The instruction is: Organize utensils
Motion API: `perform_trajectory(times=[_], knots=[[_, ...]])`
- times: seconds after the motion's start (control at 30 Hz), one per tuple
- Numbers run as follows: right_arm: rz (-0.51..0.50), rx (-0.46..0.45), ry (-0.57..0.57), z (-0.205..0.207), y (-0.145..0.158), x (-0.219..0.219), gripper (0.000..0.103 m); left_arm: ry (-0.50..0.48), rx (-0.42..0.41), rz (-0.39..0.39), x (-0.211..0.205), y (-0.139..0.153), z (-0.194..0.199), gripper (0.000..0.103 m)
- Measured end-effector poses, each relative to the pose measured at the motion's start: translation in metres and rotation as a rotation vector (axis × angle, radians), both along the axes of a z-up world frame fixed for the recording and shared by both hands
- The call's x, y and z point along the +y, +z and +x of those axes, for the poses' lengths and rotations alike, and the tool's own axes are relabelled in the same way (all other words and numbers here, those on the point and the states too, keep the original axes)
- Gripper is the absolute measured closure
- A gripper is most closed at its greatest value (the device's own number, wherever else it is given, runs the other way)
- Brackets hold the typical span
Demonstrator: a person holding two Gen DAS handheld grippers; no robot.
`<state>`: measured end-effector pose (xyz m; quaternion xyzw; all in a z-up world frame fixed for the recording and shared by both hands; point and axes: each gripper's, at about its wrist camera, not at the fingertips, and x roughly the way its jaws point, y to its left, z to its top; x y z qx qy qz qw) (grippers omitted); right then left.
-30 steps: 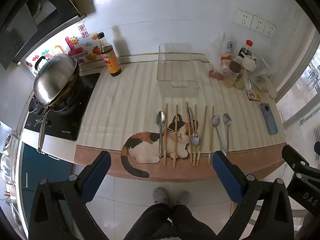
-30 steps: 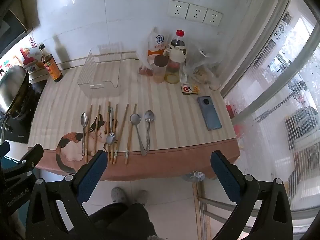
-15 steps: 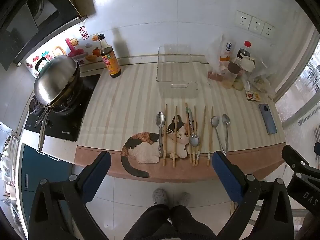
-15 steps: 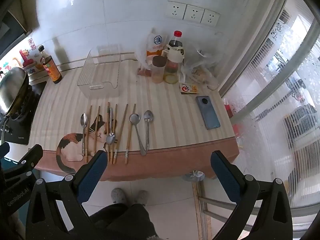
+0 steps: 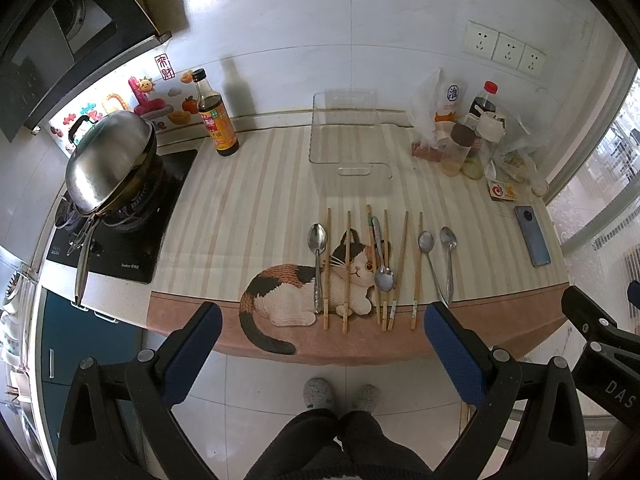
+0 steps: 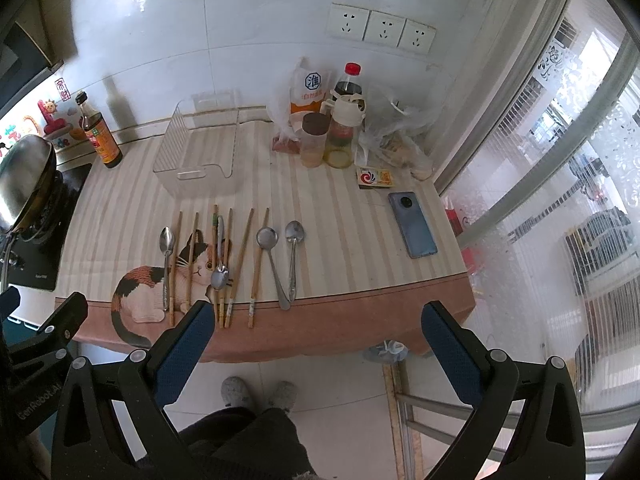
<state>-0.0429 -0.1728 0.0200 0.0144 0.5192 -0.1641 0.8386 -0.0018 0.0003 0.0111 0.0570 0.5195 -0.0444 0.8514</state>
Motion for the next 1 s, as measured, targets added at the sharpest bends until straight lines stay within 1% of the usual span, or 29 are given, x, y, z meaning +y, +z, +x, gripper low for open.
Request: perform_trajectory(times=[0.2,0.27,0.37,0.7,0.73,0.77,1.0], knots=[[0.000,-0.001,0.000,0.000,-0.001,0.002,0.000,-0.002,-0.001,0.000,-0.002,0.003,0.002,0.000],[-0.001,0.001,-0.001,0.000,-0.001,0.002,0.000,0.000,-0.002,-0.001,0.000,-0.002,-0.001,0.000],[-0.001,0.000,-0.002,-0.001,0.000,0.002,0.000,-0.002,-0.003,0.000,-0.002,0.000,0.000,0.000],[-0.001,-0.002,0.000,0.000,0.001,0.000,0.000,-0.006,-0.007,0.005,-0.013,0.009,0.016,0.000],[-0.001,-0.001,0.000,0.000,0.000,0.001,0.000,-0.008,-0.010,0.003,-0.005,0.004,0.003,0.000],[-0.001,-0.001,0.000,0.000,0.000,0.001,0.000,-0.007,-0.011,0.004,-0.006,0.004,0.003,0.000],[-0.002,-0.002,-0.001,0.000,-0.001,0.001,0.000,-0.006,-0.011,0.006,-0.010,0.008,0.015,0.000]])
